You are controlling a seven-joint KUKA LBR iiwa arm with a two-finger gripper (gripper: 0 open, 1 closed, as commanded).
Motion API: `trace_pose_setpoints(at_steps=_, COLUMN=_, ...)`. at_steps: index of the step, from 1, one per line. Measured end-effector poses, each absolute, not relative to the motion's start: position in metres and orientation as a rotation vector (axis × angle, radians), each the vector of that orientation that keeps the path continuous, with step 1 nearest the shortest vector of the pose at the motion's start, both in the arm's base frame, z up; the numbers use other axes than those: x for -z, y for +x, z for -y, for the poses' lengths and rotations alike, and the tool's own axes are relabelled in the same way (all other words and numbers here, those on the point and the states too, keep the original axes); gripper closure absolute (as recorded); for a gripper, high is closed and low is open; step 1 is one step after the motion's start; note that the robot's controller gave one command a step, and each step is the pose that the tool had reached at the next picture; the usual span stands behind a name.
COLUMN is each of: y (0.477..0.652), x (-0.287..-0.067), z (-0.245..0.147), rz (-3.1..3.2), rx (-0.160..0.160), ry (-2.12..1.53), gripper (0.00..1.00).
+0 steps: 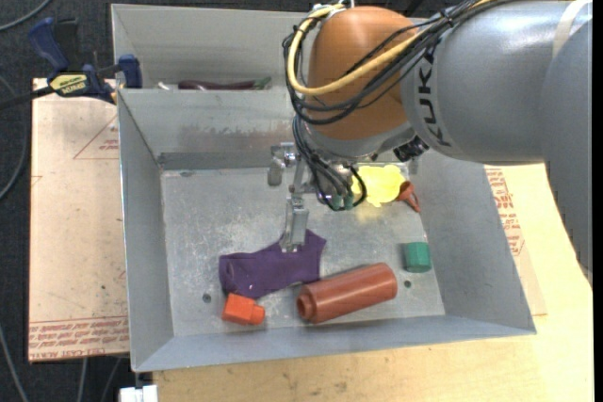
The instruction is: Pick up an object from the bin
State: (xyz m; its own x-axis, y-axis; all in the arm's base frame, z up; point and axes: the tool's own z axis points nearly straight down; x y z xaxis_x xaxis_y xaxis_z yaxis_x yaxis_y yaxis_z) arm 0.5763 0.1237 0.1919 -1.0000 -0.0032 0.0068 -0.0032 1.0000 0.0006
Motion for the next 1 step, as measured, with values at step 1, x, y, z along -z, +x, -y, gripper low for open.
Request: trace_pose_setpoints(at_steps=1, y=0.5779, x=-0.1968, z=-0.1232, rz=3.143, rx=0.002, ry=0.001, gripper=0.00)
